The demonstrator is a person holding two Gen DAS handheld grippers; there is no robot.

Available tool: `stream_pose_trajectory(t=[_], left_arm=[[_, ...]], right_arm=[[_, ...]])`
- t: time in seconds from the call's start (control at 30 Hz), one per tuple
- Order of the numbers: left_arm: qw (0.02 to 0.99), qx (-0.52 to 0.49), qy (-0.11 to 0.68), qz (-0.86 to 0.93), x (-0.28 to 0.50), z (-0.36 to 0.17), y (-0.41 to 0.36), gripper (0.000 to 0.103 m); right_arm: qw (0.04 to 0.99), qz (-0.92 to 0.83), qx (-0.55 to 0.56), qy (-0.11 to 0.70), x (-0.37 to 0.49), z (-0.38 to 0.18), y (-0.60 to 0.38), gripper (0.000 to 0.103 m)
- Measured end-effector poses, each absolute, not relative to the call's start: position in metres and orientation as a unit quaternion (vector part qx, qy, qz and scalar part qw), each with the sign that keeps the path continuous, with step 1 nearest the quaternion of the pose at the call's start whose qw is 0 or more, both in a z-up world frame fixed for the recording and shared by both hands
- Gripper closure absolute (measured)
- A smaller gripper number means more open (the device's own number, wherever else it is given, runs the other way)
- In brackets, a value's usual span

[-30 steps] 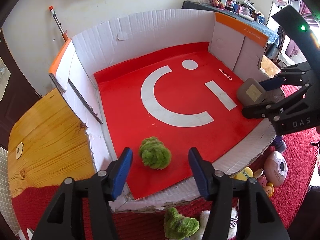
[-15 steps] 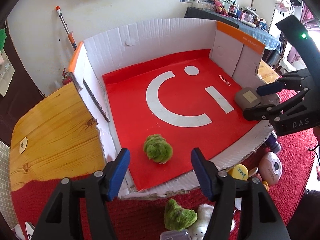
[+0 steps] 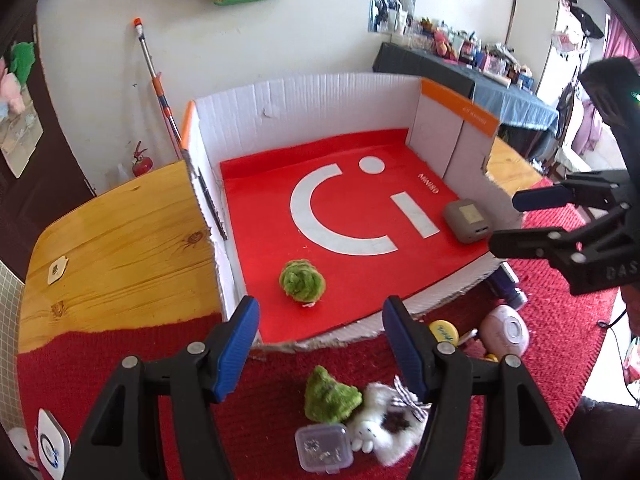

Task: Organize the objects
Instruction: 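Withdraw both tools from the box back over the table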

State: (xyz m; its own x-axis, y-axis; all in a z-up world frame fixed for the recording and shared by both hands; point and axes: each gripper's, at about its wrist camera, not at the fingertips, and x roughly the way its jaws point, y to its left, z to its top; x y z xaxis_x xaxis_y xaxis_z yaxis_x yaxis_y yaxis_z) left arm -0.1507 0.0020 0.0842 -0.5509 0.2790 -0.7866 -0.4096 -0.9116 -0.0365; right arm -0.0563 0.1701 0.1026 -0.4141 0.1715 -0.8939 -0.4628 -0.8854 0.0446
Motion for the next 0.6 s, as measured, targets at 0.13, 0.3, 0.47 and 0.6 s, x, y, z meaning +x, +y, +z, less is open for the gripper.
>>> stream_pose_trajectory(t=[0.13, 0.3, 0.47, 0.6], left_arm=[[0.18, -0.408, 0.052, 0.894, -0.133, 0.091, -0.007, 0.025], [0.158, -0.384, 0.029, 0.909, -0.11, 0.097, -0.017, 0.022], [0.137, -0.349, 0.03, 0.927, -0.081, 0.101, -0.019, 0.016], [0.127, -0.332, 0.023, 0.934, -0.06, 0.101, -0.021, 0.009]], right_arm=[[0.193, 0.857, -0.463, 0.122, -0.051, 0.119, 0.161, 0.023], [0.205, 0.882, -0.408, 0.115, -0.023, 0.131, 0.147, 0.022], [0.235, 0.899, -0.361, 0.075, 0.001, 0.131, 0.125, 0.016], [0.245, 0.905, -0.339, 0.078, 0.018, 0.126, 0.115, 0.016]])
